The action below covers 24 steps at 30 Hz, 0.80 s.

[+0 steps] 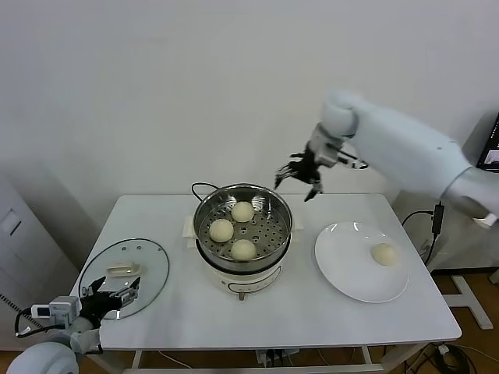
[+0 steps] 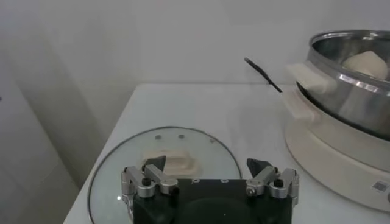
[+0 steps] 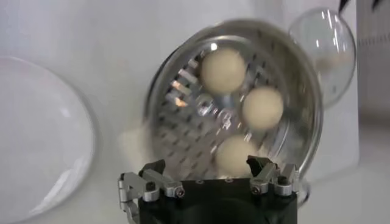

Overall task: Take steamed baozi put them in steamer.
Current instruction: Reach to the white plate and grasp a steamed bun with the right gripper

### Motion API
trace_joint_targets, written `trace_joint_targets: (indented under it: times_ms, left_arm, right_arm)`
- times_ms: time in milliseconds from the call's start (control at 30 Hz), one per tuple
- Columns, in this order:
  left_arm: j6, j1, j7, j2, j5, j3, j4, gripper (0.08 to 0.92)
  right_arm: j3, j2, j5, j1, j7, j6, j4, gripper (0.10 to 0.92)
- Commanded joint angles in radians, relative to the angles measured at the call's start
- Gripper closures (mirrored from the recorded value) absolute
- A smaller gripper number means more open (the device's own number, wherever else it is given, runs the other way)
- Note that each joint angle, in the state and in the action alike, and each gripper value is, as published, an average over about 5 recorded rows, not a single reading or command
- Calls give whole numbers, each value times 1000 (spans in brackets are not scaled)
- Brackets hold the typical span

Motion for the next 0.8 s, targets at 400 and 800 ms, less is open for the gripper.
trace_joint_targets:
  times_ms: [400, 800]
  left_arm:
    - [2, -7, 0, 2, -5, -1, 4, 177]
    - [7, -10, -1, 2, -4, 1, 6, 177]
  right_arm:
    - [22, -184, 8, -138, -58, -394, -259, 203]
    - [241, -150, -207, -354, -15, -337, -379, 203]
